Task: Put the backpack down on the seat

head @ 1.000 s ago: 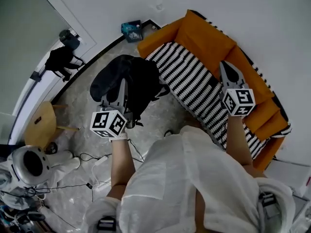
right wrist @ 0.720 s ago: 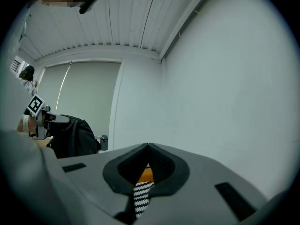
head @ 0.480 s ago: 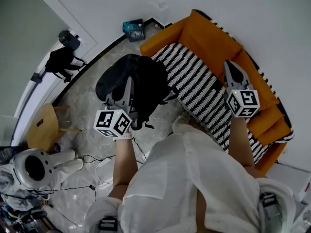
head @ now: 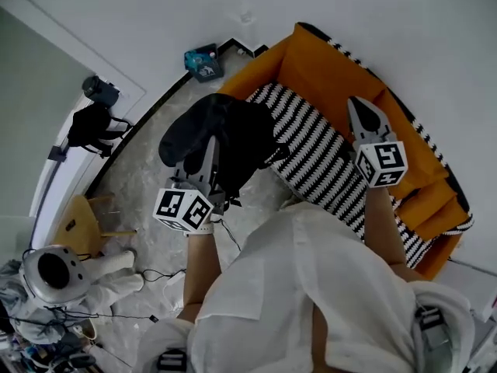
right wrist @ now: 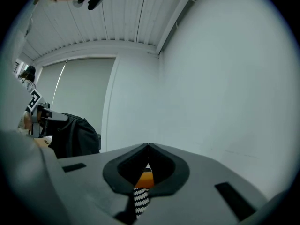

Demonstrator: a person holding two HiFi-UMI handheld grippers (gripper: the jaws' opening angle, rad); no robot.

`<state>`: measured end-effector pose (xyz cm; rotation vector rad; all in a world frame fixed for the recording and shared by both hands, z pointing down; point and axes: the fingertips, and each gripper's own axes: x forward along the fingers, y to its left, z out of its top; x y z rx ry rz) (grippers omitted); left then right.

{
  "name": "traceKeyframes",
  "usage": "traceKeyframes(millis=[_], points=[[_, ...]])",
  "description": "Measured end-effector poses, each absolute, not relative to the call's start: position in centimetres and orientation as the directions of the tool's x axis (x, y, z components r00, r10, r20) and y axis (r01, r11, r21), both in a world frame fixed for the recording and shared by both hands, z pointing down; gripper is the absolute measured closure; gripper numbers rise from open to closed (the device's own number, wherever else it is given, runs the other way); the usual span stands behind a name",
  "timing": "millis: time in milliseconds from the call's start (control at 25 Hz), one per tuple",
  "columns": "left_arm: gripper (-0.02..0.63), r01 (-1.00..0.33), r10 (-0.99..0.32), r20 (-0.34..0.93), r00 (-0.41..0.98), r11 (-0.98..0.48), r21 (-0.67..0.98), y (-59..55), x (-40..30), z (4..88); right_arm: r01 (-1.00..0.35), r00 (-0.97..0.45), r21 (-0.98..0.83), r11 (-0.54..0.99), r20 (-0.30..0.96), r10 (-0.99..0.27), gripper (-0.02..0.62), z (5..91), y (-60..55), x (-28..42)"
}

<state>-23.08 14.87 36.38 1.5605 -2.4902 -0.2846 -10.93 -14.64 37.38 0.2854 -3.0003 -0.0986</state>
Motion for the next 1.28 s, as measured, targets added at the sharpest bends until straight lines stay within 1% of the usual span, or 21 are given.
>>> traceKeyframes(millis=[200,400,640,760,1040,1280], points=[[0.561,-0.896,-0.932,0.043,-0.359,0.358,0.262,9.5,-25.1,35.4,-0.202,-0.971,0.072,0.977,0.114,-0.21,0.578,37.1,-19.0,-12.3],[0.561,-0.934,-0.977,0.038,-0.211,0.213,0.286,4.5,-26.6,35.6,-0.233,-0.965,0.069,0.97,0.102,-0.24,0.577,37.0,-22.2,-12.8],[0.561,-0.964,-0.995,0.09,-0.046,0.068,0.259,-3.0,-26.3,37.2,-0.301,-0.946,0.051,0.952,0.112,-0.305,0.577,38.0,-24.5,-11.5],[0.561,-0.959,-0.993,0.106,0.059,-0.026,0.283,-6.6,-25.9,38.5,-0.342,-0.93,0.044,0.939,0.125,-0.345,0.577,38.7,-25.8,-10.6],[0.561,-0.879,-0.929,0.145,0.34,-0.26,0.399,-13.4,-24.2,42.4,-0.523,-0.843,0.012,0.852,0.146,-0.519,0.578,39.7,-29.9,-7.6],[0.561,-0.777,-0.795,0.205,0.571,-0.443,0.447,-17.8,-21.6,45.9,-0.666,-0.732,0.012,0.746,0.184,-0.656,0.577,40.7,-30.8,-5.4]])
